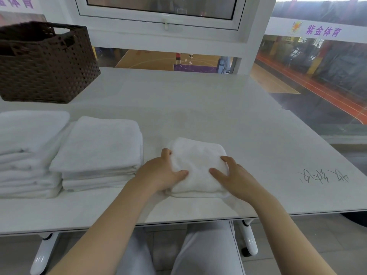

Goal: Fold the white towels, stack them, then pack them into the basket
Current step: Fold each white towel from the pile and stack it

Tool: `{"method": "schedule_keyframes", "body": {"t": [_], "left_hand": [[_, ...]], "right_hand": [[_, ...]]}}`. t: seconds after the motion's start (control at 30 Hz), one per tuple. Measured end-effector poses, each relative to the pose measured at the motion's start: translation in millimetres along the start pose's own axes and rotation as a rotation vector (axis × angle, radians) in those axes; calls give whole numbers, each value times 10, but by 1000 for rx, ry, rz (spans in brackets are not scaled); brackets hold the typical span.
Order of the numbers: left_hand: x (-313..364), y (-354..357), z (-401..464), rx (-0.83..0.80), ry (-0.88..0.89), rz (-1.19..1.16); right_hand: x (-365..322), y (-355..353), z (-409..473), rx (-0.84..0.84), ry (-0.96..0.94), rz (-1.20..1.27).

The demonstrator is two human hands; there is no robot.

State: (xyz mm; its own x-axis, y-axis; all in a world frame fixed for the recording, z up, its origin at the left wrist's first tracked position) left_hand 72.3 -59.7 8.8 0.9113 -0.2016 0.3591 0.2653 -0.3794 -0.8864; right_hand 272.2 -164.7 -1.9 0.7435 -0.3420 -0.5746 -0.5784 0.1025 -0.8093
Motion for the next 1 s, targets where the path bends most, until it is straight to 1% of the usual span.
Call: {"method": "schedule_keyframes", "body": {"t": [0.1,0.17,0.27,0.33,0.43,0.6,0.7,0.8,0.9,1.0], "left_hand": [[29,50,-18,-85,7,-77],[73,102,-46,-80,42,-195],[93,105,-54,-29,88,-432],[104,28,-59,25,118,-519],[127,-267,-119,147,161,-532],[-92,-1085,-299,388,236,-606],[-414,-1514,-370,490,198,-589],[-823,-1817,-391,564,129,-549],[-1215,-1924,-365,563,35,-473],[-1516,-1875,-326,509,-73,-415]], "right_hand": [[-6,4,-31,42,-6,-27],[-22,14,-41,97,-9,-31],[-34,-11,-59,184,-25,21],[-69,-75,-70,229,-45,46],[-273,-253,-64,301,-93,77],[-1027,-538,25,381,-242,159],[-1575,-526,148,379,-336,186],[-2084,-346,288,340,-415,184],[-2457,-34,381,249,-464,169],[-2637,275,412,154,-475,137]]}}
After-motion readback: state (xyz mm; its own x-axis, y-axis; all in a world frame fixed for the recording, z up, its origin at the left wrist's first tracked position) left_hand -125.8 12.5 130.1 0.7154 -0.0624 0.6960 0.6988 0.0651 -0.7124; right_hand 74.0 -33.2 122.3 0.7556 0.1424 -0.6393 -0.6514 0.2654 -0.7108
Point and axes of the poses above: each hand's wrist, its own z-axis towards the middle knuckle, its own y-axis out of the palm, x = y × z, the point moved 8 cm from there along z, towards the middle knuckle, and after that the axes turned 9 degrees about -y, right-handed, at the moved point
